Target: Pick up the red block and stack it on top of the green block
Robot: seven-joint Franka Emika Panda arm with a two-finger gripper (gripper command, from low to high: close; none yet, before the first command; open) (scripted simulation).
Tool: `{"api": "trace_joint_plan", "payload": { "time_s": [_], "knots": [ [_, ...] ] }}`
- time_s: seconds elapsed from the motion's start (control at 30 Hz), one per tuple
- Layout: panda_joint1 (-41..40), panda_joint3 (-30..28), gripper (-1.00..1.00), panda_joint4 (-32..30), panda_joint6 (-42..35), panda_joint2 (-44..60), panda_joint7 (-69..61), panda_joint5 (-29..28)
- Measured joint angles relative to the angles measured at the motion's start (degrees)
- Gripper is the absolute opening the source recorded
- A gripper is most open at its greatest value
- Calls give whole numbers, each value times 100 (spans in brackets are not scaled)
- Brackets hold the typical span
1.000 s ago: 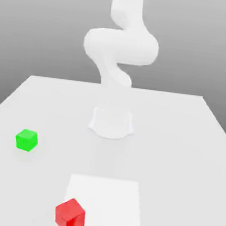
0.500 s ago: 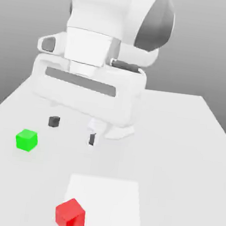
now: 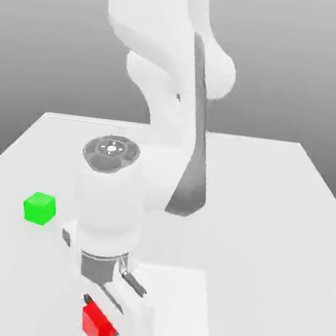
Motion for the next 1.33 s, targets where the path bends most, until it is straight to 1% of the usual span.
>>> {"api": "trace_joint_plan", "payload": {
  "time_s": [0.13, 0.3, 0.47, 0.6, 0.73, 0.87, 0.97, 1.0, 1.13, 1.23, 1.27, 1.33],
  "knots": [
    [2, -4, -100, 6, 41, 46, 10, -9],
    [-111, 101, -100, -155, -678, -831, -158, 173],
    [-672, -532, -100, -751, -806, -1525, -593, -294],
    [-1537, -921, -100, -1268, -844, -2089, -1049, -619],
    [-2094, -1285, -100, -1792, -867, -2663, -1643, -753],
    [-2481, -1818, -100, -2321, -878, -3229, -2328, -759],
    [-2751, -2267, -100, -2712, -872, -3625, -2869, -708],
    [-2759, -2358, -100, -2768, -773, -3584, -2985, -654],
    [-2548, -2570, -100, -2801, -94, -2934, -3324, -265],
    [-2398, -2520, -100, -2792, 491, -2314, -3737, 336],
    [-2355, -2512, 100, -2788, 647, -2142, -3892, 560],
    [-2284, -2513, 100, -2788, 647, -2142, -3892, 560]
  ]
}}
